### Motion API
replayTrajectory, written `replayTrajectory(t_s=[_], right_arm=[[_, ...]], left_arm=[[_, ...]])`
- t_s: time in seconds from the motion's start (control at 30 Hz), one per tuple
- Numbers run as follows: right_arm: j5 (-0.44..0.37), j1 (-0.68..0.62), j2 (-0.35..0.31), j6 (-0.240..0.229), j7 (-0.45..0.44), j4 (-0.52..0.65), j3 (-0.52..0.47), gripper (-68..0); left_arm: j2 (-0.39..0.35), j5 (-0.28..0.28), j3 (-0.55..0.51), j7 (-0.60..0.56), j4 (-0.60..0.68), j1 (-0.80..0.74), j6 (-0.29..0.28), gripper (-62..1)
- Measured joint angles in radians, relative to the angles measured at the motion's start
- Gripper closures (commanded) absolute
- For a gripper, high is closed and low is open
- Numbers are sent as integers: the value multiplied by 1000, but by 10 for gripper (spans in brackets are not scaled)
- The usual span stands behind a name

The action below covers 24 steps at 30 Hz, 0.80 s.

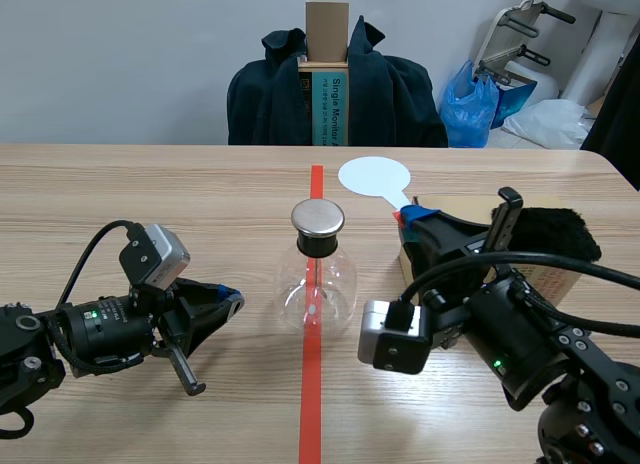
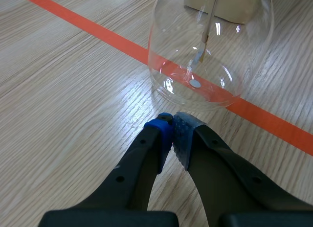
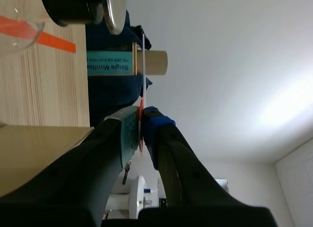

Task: Do the electroscope experiment.
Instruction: 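Move the plate toward and away from the electroscope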

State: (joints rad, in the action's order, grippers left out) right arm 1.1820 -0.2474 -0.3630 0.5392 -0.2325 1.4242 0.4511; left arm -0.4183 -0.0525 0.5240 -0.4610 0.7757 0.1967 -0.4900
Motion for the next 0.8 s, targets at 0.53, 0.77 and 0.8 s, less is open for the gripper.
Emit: replayTrajectory(t_s=[0.53,0.77,0.8], right_arm=[[0,0,0,0,-24,0,0,-7],[0,0,0,0,-174,0,0,-7],[0,0,0,0,-194,0,0,-7]], left_arm=[[0,0,0,0,0,0,0,-28],[0,0,0,0,0,0,0,-28],[0,0,0,0,0,0,0,-28]])
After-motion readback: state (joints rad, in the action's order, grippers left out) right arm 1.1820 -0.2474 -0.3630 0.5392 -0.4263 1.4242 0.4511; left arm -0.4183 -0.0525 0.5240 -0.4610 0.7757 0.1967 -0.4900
